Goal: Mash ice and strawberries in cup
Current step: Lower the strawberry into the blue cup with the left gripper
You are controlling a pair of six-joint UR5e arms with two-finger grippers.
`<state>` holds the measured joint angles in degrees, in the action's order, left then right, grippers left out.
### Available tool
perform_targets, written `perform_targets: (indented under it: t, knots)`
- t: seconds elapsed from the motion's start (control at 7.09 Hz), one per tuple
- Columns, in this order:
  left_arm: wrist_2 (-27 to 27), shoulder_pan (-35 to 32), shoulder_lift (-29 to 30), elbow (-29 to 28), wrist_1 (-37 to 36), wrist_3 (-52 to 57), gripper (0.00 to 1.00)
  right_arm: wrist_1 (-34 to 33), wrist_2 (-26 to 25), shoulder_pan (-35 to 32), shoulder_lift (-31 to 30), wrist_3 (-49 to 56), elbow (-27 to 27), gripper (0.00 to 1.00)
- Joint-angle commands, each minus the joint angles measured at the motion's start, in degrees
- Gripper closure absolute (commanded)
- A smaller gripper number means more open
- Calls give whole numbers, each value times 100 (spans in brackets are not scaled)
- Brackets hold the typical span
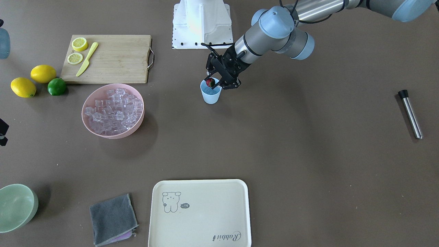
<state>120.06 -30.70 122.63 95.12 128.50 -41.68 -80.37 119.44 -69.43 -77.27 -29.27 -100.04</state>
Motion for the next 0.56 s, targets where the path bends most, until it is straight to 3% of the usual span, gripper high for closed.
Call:
perform_targets:
  t: [0.0, 0.14, 0.42]
  knots:
    - [9, -6, -20, -2, 9, -7, 31, 3, 0, 0, 1, 0, -7, 0]
    - [0, -6, -11, 7, 9, -7, 2, 3, 0, 0, 1, 0, -16, 0]
    - [44, -146, 6, 42, 0, -33, 2, -5, 9, 0, -8, -9, -42, 0]
